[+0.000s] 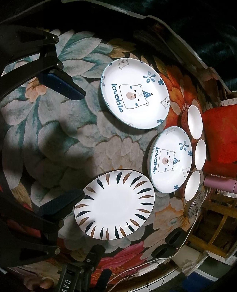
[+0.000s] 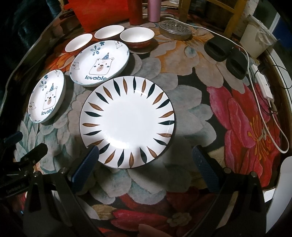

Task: Organize plates and bowls
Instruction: 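Grasp the rim of the leaf-pattern white plate with the left tool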

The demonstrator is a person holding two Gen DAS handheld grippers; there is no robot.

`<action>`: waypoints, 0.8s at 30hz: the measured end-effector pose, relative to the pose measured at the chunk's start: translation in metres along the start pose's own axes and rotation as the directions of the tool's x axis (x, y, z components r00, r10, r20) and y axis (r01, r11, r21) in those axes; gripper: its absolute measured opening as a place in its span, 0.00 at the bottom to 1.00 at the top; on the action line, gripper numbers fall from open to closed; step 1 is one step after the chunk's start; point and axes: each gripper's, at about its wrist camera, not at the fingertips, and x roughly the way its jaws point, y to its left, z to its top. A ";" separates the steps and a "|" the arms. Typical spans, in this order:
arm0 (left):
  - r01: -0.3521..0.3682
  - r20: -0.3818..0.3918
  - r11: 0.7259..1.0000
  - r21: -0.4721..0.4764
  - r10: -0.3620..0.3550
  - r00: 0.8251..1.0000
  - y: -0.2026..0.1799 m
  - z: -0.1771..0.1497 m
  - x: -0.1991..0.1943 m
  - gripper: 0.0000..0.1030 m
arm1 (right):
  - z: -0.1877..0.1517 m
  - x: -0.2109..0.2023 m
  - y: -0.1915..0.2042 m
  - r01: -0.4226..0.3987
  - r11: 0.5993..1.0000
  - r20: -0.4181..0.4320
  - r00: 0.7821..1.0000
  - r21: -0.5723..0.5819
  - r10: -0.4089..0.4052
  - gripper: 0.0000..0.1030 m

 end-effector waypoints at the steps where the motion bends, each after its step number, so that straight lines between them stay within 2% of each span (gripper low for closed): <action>1: 0.001 0.003 1.000 -0.004 -0.001 1.000 0.000 0.000 0.001 0.96 | 0.000 0.002 -0.002 0.000 1.000 0.002 1.000 0.006 0.000 0.99; 8: 0.041 -0.015 0.998 -0.043 -0.042 0.999 -0.004 0.012 0.026 0.96 | 0.003 0.027 -0.027 0.011 0.998 -0.021 1.000 0.061 -0.010 0.99; 11: 0.050 -0.013 0.998 -0.032 -0.051 0.999 -0.011 0.020 0.040 0.96 | 0.007 0.040 -0.038 0.026 0.997 -0.019 1.000 0.067 -0.025 0.99; 13: 0.084 0.007 0.996 -0.022 -0.084 0.996 -0.016 0.026 0.051 0.96 | 0.011 0.050 -0.043 0.029 0.997 -0.026 0.999 0.069 -0.027 0.99; 16: 0.108 -0.019 0.994 -0.026 -0.108 0.994 -0.021 0.033 0.068 0.96 | 0.017 0.066 -0.050 0.038 0.997 -0.036 0.999 0.072 -0.035 0.99; 22: 0.124 -0.018 0.992 -0.016 -0.125 0.992 -0.030 0.041 0.095 0.92 | 0.021 0.088 -0.058 -0.023 0.997 -0.045 0.999 0.076 0.027 0.97; 24: 0.124 -0.039 0.992 -0.033 -0.125 0.991 -0.029 0.042 0.103 0.89 | 0.020 0.094 -0.061 -0.040 0.996 -0.038 0.998 0.078 0.043 0.91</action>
